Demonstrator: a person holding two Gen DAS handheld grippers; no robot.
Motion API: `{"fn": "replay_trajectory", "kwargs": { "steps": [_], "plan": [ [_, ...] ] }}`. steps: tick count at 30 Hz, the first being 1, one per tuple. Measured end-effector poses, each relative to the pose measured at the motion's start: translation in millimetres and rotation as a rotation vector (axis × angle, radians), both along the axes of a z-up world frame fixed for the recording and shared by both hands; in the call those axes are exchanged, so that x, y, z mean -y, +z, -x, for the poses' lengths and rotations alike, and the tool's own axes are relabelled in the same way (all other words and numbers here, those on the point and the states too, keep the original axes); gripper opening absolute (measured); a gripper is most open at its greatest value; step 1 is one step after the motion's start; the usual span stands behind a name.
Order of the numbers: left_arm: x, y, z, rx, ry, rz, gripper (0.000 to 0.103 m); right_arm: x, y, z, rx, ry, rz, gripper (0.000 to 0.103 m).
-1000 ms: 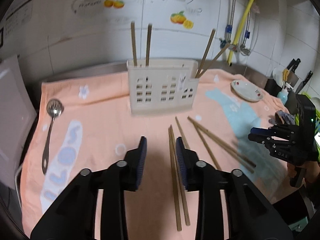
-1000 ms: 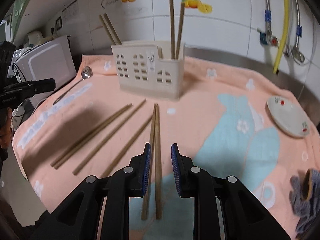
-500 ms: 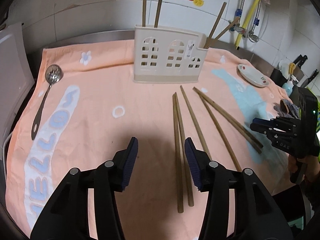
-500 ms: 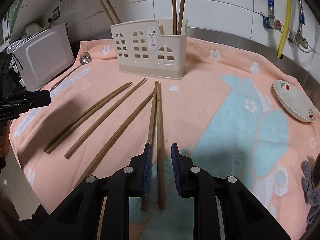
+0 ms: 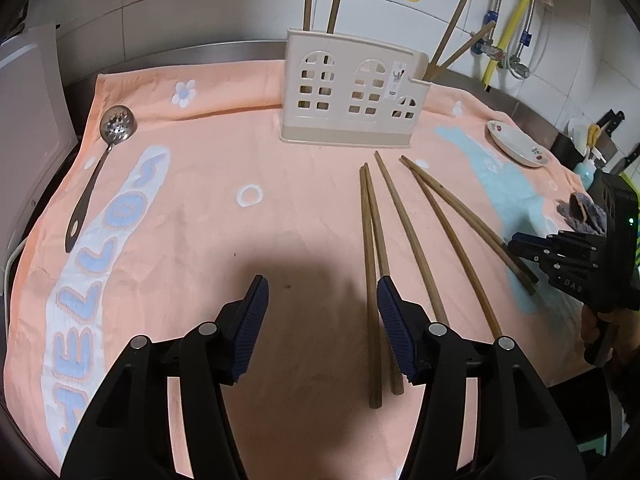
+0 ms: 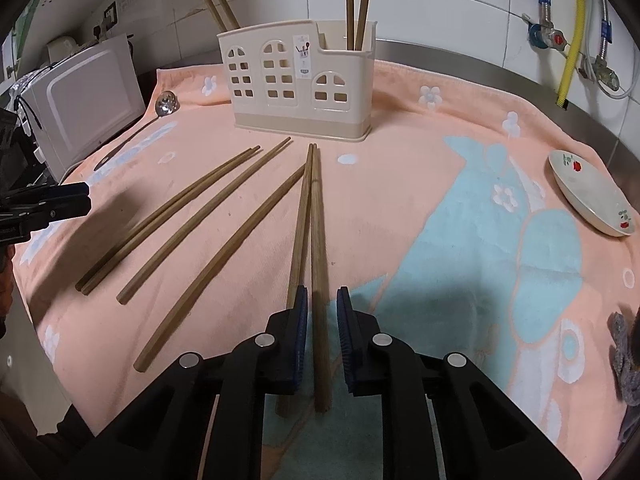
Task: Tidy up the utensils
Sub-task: 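Close the left tool on a chopstick while the right tool grasps another chopstick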
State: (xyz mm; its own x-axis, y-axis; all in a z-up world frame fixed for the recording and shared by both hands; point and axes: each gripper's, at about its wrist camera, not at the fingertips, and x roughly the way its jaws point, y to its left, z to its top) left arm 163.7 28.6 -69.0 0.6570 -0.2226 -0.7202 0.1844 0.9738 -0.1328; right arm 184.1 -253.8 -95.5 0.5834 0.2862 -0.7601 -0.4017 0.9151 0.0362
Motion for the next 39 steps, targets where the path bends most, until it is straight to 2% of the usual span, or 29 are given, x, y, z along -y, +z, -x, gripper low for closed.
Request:
{"fn": "replay_trajectory", "kwargs": {
  "steps": [12, 25, 26, 32, 39],
  "plan": [
    [9.9, -13.6, 7.0, -0.036, -0.026, -0.009, 0.057, -4.8, -6.1, -2.0, 0.003, 0.002, 0.037, 0.008],
    [22.6, -22.3, -4.9, -0.061, -0.052, 0.001, 0.055, 7.7, -6.0, -0.3, -0.002, -0.035, 0.011, 0.008],
    [23.0, -22.3, -6.3, -0.060, -0.051, 0.001, 0.053, 8.1, -6.0, -0.2, -0.002, -0.036, 0.010, 0.008],
    [29.3, -26.7, -12.5, -0.077, -0.068, -0.014, 0.030, 9.2, -6.6, 0.5, 0.001, -0.041, 0.000, 0.008],
    [36.2, -28.7, -14.2, -0.085, -0.086, -0.018, 0.020, 9.5, -7.4, 1.2, 0.004, -0.043, -0.005, 0.008]
  ]
}}
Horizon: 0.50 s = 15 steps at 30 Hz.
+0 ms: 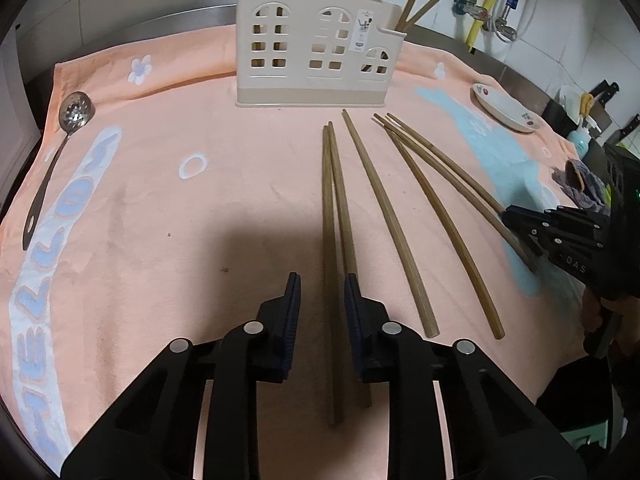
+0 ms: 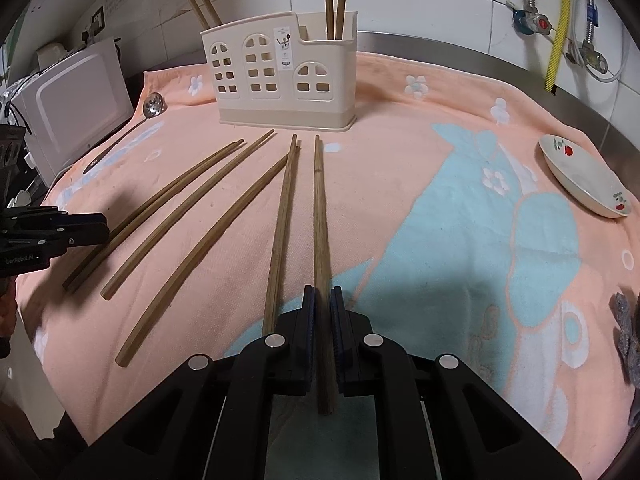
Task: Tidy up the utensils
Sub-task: 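Close the left tool on a chopstick while the right tool grasps another chopstick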
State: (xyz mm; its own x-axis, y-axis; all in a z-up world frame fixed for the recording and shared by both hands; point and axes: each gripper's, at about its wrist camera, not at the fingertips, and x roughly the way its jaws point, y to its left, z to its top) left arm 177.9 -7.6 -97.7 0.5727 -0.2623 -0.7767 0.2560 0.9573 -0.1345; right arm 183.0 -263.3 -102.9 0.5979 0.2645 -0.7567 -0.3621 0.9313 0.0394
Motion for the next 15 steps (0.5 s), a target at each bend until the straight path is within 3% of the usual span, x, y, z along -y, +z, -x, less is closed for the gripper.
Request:
{"fn": "replay_trajectory", "kwargs": {
  "steps": [5, 15],
  "plan": [
    [7.0, -3.1, -0.6, 0.006, -0.009, -0.050, 0.014, -0.2, -0.5, 1.0, 0.003, -0.003, -0.003, 0.008],
    [14.2, -7.4, 0.2, 0.015, -0.020, -0.102, 0.013, 0.2, -1.4, 1.9, 0.004, -0.004, -0.005, 0.008]
  ]
}}
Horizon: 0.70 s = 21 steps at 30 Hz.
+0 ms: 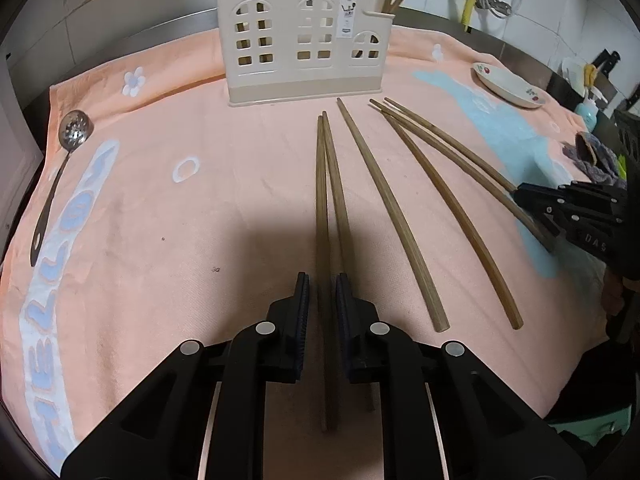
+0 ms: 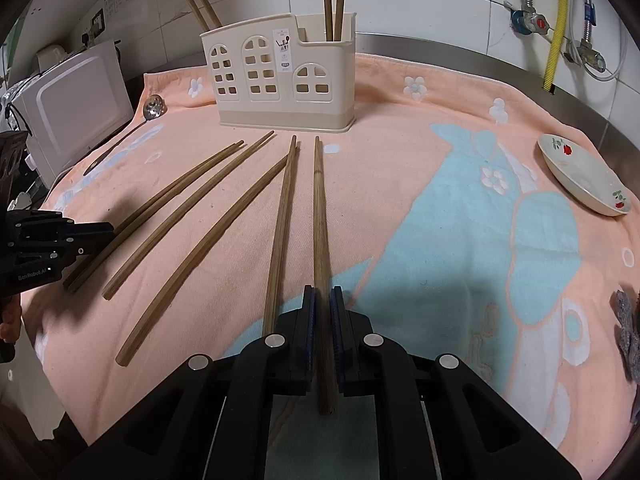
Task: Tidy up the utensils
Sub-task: 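Close the left tool on a chopstick while the right tool grasps another chopstick, then raise both held chopsticks upright and lower them into the cream holder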
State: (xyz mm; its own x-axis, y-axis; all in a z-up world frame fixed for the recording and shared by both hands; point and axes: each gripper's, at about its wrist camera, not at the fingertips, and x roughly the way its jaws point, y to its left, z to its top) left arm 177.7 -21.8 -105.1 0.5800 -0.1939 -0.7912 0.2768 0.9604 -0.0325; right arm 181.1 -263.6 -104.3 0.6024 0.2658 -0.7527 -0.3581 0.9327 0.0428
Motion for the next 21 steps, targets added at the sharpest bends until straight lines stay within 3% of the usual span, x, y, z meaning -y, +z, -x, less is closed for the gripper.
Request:
{"fn": "replay_trajectory", "kwargs": {
  "steps": [4, 9, 21],
  "plan": [
    [-4.2, -0.6, -0.9, 0.000, -0.003, 0.026, 0.013, -0.8, 0.5, 0.9, 0.003, -0.001, 0.003, 0.008],
    [-4.0, 3.0, -0.8, 0.003, 0.000, 0.024, 0.006, -2.4, 5.2, 5.0, 0.022, -0.006, 0.010, 0.008],
    [-15.0, 51.7, 3.9, 0.117, -0.011, 0.069, 0.006, -13.4, 70.7, 15.4, 0.208, 0.015, 0.016, 0.008]
  ]
}}
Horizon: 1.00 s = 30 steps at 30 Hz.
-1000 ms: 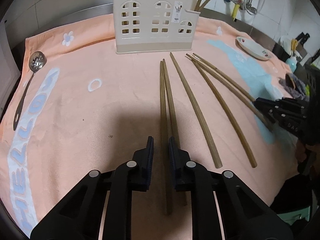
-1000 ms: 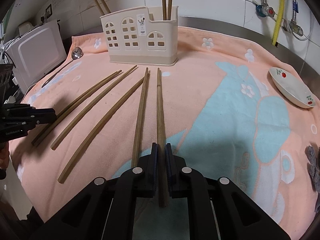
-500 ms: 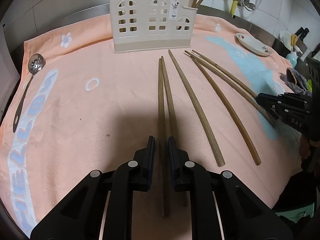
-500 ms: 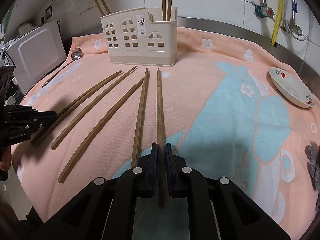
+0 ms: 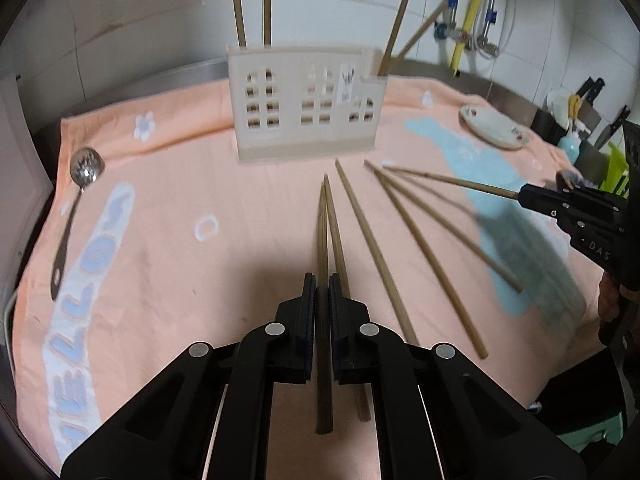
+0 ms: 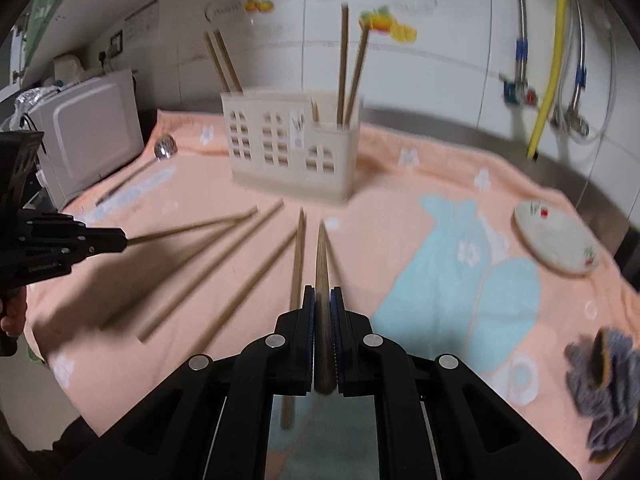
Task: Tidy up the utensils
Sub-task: 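Raise both held chopsticks upright and lower them into the cream holder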
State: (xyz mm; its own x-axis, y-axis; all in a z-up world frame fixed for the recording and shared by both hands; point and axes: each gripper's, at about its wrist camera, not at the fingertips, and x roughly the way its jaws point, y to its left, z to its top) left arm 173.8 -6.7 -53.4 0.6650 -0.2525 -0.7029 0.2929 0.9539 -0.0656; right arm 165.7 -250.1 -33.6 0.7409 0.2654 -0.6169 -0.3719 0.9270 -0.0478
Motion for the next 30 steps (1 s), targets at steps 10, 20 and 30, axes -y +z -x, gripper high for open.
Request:
{"fn": "replay_trajectory", "kwargs": {
  "steps": [10, 20, 30],
  "plan": [
    [-5.1, 44.7, -15.3, 0.089, -0.011, 0.024, 0.005, -17.9, 65.9, -26.6, 0.102, 0.050, -0.033, 0.007],
    [-0.9, 92.1, -43.9, 0.158, -0.045, 0.023, 0.005, -30.2, 123.9, -59.6, 0.131, 0.110, -0.044, 0.007],
    [9.2, 161.9, -60.3, 0.291, -0.083, 0.048, 0.005, -43.7, 181.5, -92.0, 0.224, 0.133, -0.097, 0.007]
  ]
}}
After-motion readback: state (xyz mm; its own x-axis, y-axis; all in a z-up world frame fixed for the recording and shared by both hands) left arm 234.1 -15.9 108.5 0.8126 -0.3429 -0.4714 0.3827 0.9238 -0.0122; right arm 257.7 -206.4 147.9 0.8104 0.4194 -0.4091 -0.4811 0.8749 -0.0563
